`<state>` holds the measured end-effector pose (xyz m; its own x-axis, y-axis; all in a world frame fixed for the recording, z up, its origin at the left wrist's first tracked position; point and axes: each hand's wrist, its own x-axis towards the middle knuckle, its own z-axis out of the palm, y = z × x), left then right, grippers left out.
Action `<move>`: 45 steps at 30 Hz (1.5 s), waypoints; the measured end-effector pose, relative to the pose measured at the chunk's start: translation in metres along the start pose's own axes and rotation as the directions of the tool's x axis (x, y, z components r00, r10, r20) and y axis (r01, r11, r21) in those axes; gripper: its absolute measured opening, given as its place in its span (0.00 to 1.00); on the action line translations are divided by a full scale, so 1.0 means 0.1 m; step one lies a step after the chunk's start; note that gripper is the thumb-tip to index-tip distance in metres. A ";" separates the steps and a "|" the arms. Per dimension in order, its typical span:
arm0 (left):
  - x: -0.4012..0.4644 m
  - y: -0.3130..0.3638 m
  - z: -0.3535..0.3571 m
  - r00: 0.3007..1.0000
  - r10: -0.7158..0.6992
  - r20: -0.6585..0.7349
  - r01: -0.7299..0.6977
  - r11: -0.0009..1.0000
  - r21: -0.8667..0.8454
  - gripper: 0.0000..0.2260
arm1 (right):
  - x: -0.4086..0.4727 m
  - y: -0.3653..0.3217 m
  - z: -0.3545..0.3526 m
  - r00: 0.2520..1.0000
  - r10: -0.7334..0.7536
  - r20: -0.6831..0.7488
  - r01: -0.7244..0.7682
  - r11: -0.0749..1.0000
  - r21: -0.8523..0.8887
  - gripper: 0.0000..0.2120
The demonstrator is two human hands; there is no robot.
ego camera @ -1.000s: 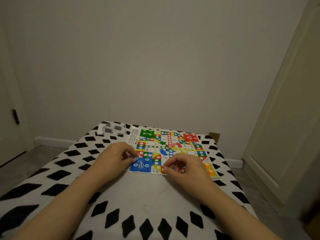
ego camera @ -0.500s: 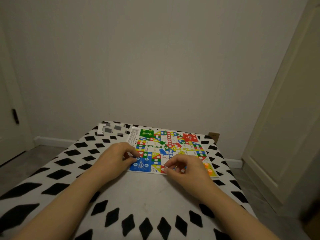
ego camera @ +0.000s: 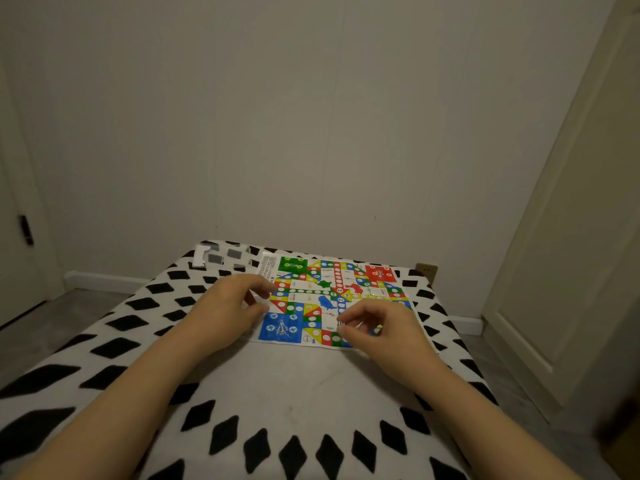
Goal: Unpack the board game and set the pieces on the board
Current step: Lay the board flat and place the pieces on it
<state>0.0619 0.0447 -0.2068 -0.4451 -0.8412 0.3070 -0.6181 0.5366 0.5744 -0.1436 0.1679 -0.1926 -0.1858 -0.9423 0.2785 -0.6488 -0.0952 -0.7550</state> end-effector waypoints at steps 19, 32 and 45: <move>0.24 -0.06 0.01 0.994 -0.047 0.101 0.036 0.993 0.116 0.11 | 0.93 0.27 -0.01 0.982 0.161 -0.104 -0.178 0.967 -0.184 0.05; 0.20 -0.03 -0.02 0.993 -0.024 0.115 0.008 0.990 0.139 0.11 | 1.00 0.39 0.13 0.989 0.141 -0.043 -0.147 0.930 -0.338 0.06; 0.19 -0.02 -0.02 0.993 -0.027 0.115 0.011 0.991 0.136 0.12 | 1.00 0.39 0.14 0.987 0.155 -0.041 -0.160 0.932 -0.324 0.08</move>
<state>0.0557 0.0276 -0.2009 -0.5002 -0.8421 0.2017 -0.7054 0.5314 0.4691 -0.1776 0.0652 -0.2021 -0.3140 -0.9317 0.1826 -0.8146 0.1656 -0.5559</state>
